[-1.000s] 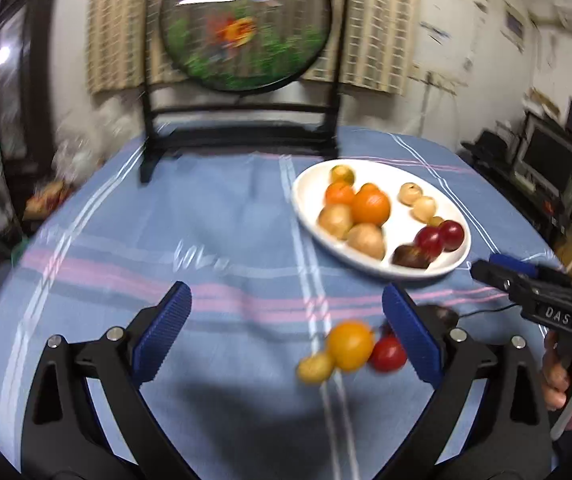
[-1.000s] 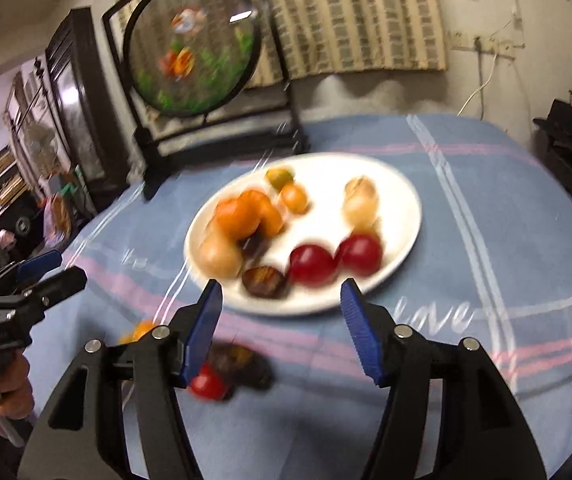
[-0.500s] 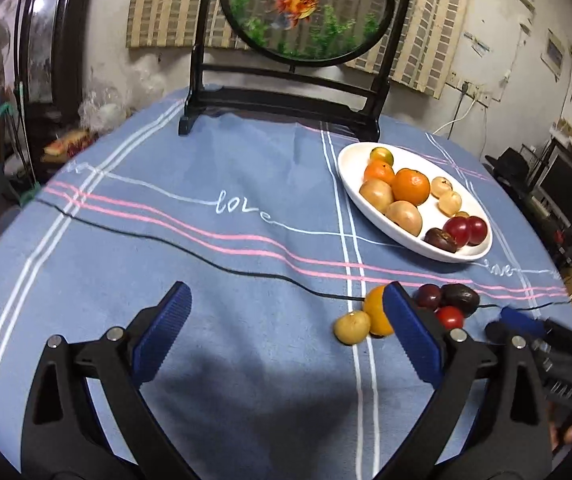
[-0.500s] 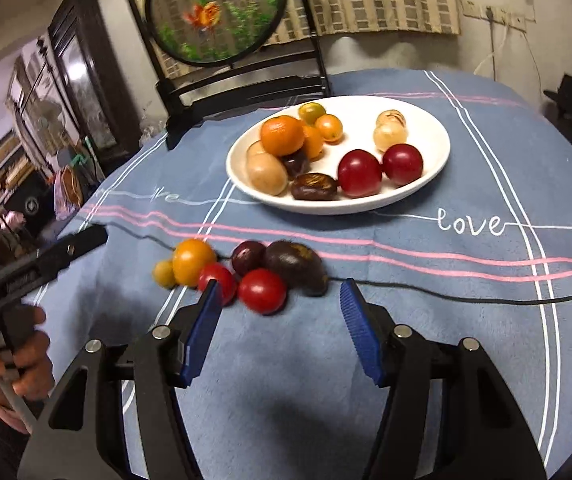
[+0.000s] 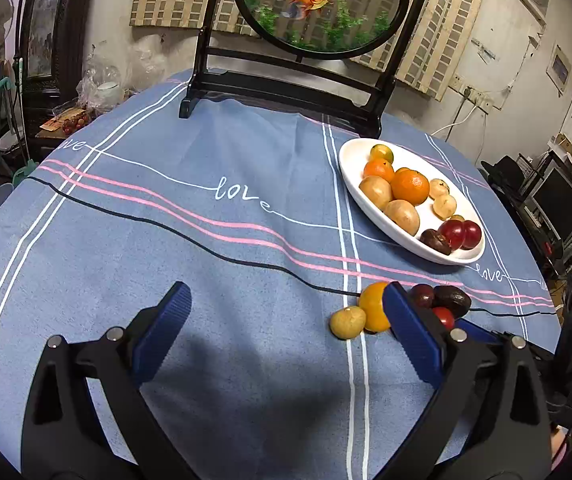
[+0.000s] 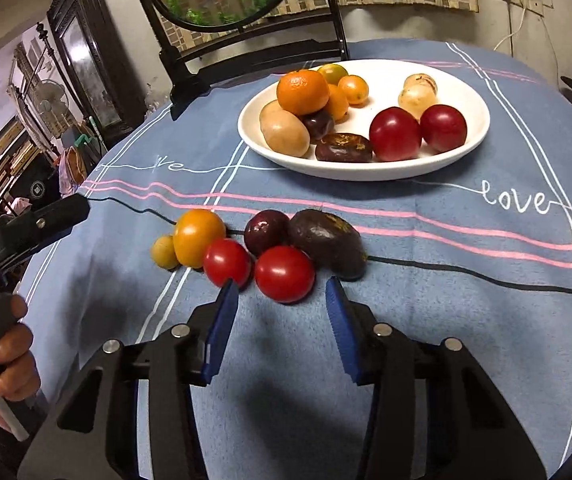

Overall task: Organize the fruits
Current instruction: 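Return both tools to the remaining fruit beside the plate, then grasp a red round fruit with the right tool while the left tool grasps the small yellow fruit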

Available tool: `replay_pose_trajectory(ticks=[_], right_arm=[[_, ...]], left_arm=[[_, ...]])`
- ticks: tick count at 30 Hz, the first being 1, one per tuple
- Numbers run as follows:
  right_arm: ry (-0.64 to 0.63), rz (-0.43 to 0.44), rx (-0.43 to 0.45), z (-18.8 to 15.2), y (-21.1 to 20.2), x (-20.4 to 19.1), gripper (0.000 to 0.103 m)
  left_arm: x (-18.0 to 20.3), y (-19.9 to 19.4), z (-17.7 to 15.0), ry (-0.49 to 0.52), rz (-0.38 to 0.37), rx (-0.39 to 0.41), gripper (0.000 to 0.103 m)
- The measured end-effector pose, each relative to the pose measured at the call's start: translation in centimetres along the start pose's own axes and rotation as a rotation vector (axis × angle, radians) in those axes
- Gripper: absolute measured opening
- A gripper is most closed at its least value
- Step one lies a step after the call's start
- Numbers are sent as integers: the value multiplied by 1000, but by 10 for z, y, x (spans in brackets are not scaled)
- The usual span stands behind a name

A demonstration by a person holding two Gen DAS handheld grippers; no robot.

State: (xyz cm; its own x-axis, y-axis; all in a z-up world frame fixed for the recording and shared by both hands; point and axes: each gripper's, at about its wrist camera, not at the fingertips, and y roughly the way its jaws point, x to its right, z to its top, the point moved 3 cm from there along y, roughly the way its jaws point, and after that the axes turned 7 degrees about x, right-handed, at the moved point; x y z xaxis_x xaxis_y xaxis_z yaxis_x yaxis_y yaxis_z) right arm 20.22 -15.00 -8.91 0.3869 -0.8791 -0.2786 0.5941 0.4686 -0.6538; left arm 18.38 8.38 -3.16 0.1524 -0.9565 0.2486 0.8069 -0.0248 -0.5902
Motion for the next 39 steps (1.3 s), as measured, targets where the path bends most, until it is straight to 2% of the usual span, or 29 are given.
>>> replay_pose_trajectory(ticks=[4, 6, 12, 17, 20, 23, 25, 28, 30, 33, 39], right_arm=[[1, -29, 14, 3, 4, 1, 47], [-1, -35, 6, 4, 8, 2, 43], [-32, -32, -5, 3, 14, -5, 33], [2, -4, 12, 4, 4, -2, 32], [37, 17, 55, 8, -12, 3, 32], [51, 8, 94, 12, -24, 6, 32], [64, 14, 106, 13, -29, 8, 32], [75, 25, 112, 14, -32, 9, 32], [76, 25, 118, 15, -34, 9, 32], [78, 23, 116, 16, -35, 9, 32], [101, 22, 99, 14, -32, 12, 32]], left_arm=[[-1, 0, 1, -2, 1, 2, 98], [-1, 0, 1, -1, 4, 4, 98], [-1, 1, 1, 6, 13, 5, 98], [-5, 4, 1, 22, 34, 6, 98], [2, 6, -2, 91, 9, -2, 98], [23, 7, -10, 232, -35, -5, 96], [37, 8, -17, 307, -65, -8, 88], [49, 14, -28, 375, -112, -41, 66], [50, 21, -32, 374, -134, -82, 45], [47, 28, -36, 364, -143, -113, 37], [50, 33, -40, 394, -148, -106, 36]])
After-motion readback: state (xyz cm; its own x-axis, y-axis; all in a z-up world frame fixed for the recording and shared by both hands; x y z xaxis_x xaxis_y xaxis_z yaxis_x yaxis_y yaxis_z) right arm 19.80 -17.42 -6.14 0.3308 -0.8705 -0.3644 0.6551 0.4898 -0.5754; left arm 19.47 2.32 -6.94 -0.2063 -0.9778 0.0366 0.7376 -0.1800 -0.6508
